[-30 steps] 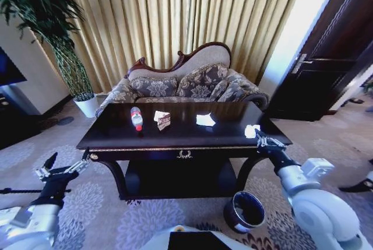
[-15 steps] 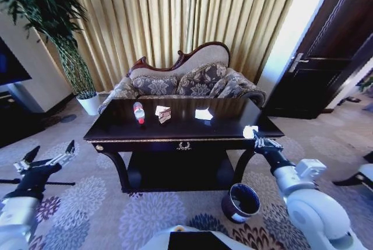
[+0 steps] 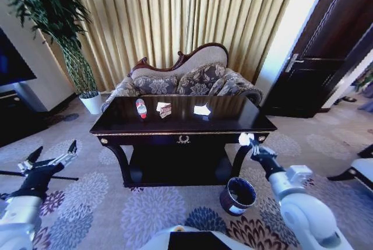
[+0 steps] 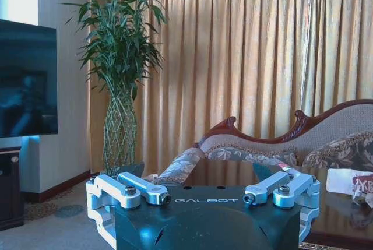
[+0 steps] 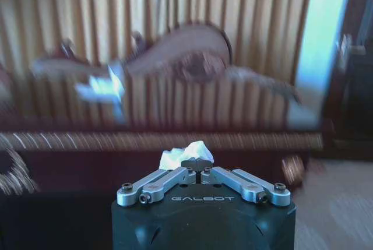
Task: Move to the front of the table and place the trash on the table into the trash bin.
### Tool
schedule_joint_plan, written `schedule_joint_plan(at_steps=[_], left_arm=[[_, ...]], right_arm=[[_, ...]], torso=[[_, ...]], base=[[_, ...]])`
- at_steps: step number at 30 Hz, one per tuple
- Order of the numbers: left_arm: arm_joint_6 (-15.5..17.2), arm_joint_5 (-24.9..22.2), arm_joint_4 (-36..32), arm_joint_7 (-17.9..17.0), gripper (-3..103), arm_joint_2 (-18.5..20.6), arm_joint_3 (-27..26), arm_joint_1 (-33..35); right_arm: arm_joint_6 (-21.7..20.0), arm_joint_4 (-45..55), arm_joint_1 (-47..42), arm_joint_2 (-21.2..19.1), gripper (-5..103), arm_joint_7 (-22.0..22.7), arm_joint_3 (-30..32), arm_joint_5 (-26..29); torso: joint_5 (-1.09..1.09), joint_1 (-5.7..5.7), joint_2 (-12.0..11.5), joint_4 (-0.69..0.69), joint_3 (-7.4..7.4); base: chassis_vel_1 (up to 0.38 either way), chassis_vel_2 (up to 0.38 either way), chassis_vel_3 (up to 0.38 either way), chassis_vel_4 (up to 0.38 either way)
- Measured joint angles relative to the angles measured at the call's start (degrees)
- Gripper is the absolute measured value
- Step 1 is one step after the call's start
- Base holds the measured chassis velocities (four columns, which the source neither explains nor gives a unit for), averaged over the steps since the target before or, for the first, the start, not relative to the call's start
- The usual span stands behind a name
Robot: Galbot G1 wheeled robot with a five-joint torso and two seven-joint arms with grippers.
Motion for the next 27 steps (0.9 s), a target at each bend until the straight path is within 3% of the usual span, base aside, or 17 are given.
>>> schedule_joint_plan(at_steps=[4,10,27], left_arm=[[-0.10,0.00,0.00,0.01,100,0.54,1.06,-0.27],[0.02,0.84,0.00,0.02,100,3.16,4.74,-2.17],[0.39,1.34,0.00,-1.12,100,3.54,5.58,-1.82]], right_arm=[[1.70,-12.04,2.80,0.15,0,-0.16,-2.35,-5.14],[1.72,-22.57,7.35,-0.75,0,0.35,-4.06,-5.12],[4.29,-35.08,13.52,-0.69,-1,-1.43,-4.29,-6.51]], torso=[[0.02,0.00,0.00,0.02,0.00],[-0.01,-0.01,0.01,0.01,-0.01],[0.00,-0.02,0.01,0.01,-0.01]], base=[[0.000,0.000,0.000,0.000],[0.000,0.000,0.000,0.000],[0.000,0.000,0.000,0.000]])
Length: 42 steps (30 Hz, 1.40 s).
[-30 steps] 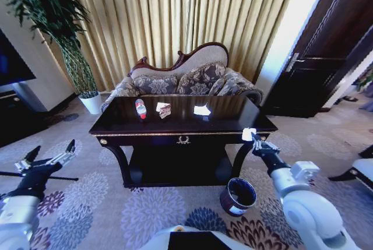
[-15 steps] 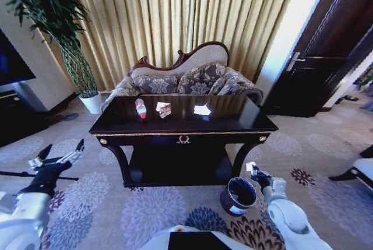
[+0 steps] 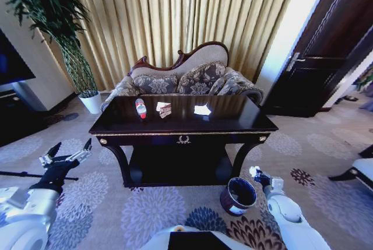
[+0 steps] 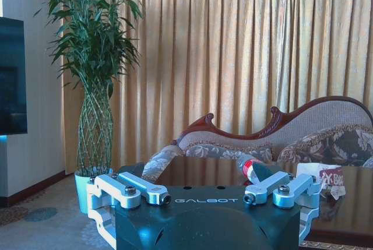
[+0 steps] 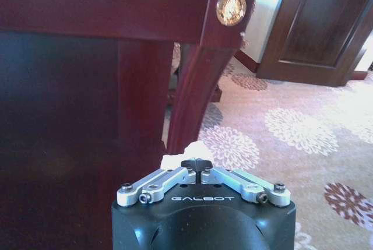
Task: Move to the front of the table and place the trash on the table into the trash bin.
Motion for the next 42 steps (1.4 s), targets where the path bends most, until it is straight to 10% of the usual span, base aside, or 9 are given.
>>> schedule_joint_plan(at_steps=[28,42], left_arm=[[-3.05,0.69,0.00,1.34,100,-1.65,-0.41,1.09],[-3.14,1.72,0.00,1.34,100,-2.91,0.23,1.21]], right_arm=[[0.54,2.27,-2.77,0.88,99,0.69,1.36,2.03],[-4.67,31.87,-4.51,-4.39,100,3.11,4.53,20.20]], torso=[[0.00,0.00,0.01,0.00,0.00],[-0.03,0.00,0.01,0.01,0.00]], base=[[0.000,0.000,0.000,0.000],[0.000,0.000,0.000,0.000]])
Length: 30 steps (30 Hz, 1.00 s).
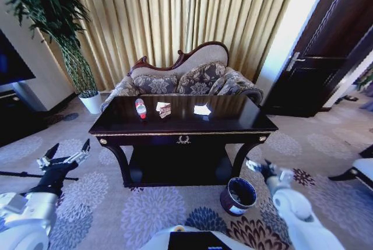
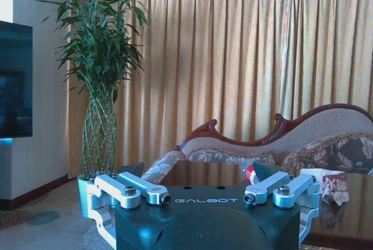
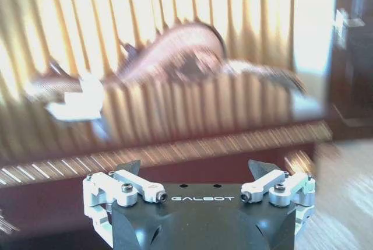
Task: Move to the front of the table and place the trash on the table into the trash bin.
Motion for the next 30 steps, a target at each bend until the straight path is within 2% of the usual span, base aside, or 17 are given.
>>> schedule_joint_plan(at_steps=[6,16,18,30], left_arm=[[-0.27,-0.03,0.00,0.17,100,0.49,-1.95,0.21],[1.74,-2.14,0.00,-1.25,100,2.42,-3.42,-1.51],[3.68,-3.71,-0.01,-2.53,100,4.06,-3.53,-3.13],[5.31,-4.86,-0.01,-2.68,100,5.64,-4.01,-3.38]], right_arm=[[-0.56,12.07,-1.63,-1.09,100,1.21,0.59,-0.60],[0.56,12.83,-2.42,-0.25,100,1.01,0.50,-3.44],[1.10,12.54,-2.28,-0.17,100,0.54,0.38,-3.85],[1.28,12.51,-2.02,-0.35,100,-1.10,0.01,-4.02]], torso=[[0.01,0.00,0.00,-0.01,0.00],[0.02,0.00,0.00,-0.01,0.00],[0.02,0.00,0.00,-0.01,0.00],[0.01,0.00,0.00,-0.01,0.00]], base=[[0.000,0.000,0.000,0.000],[0.000,0.000,0.000,0.000],[0.000,0.000,0.000,0.000],[0.000,0.000,0.000,0.000]])
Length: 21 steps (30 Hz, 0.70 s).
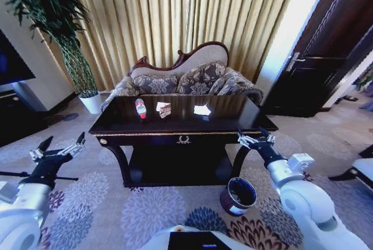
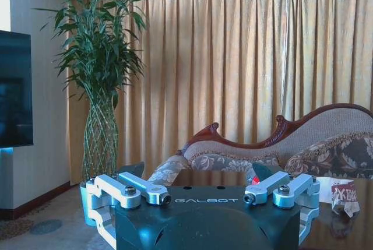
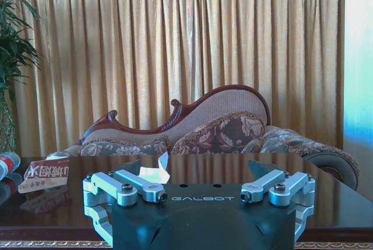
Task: Move to the front of the table and place the trash on the table into the trash bin.
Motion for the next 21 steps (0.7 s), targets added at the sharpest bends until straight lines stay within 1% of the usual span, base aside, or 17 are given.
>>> schedule_joint_plan(at_steps=[6,10,21], left_arm=[[0.92,-1.42,0.00,-0.11,100,0.98,-1.11,-0.09],[0.99,-1.57,0.00,-0.12,100,1.08,-1.15,-0.10],[0.97,-1.48,0.00,-0.11,100,0.97,-0.85,-0.09]], right_arm=[[0.26,-0.17,-0.12,0.02,100,-0.97,-0.42,-0.19],[0.36,-0.22,-0.23,0.04,100,-1.07,-0.51,-0.29],[0.40,-0.40,-0.20,0.10,100,-1.08,-0.85,-0.42]], torso=[[0.00,0.00,0.00,0.00,0.00],[0.00,-0.01,0.00,0.00,0.00],[0.00,0.01,-0.01,0.00,0.01]], base=[[0.000,0.000,0.000,0.000],[-0.063,0.052,0.057,-0.064],[-0.118,0.100,0.107,-0.107]])
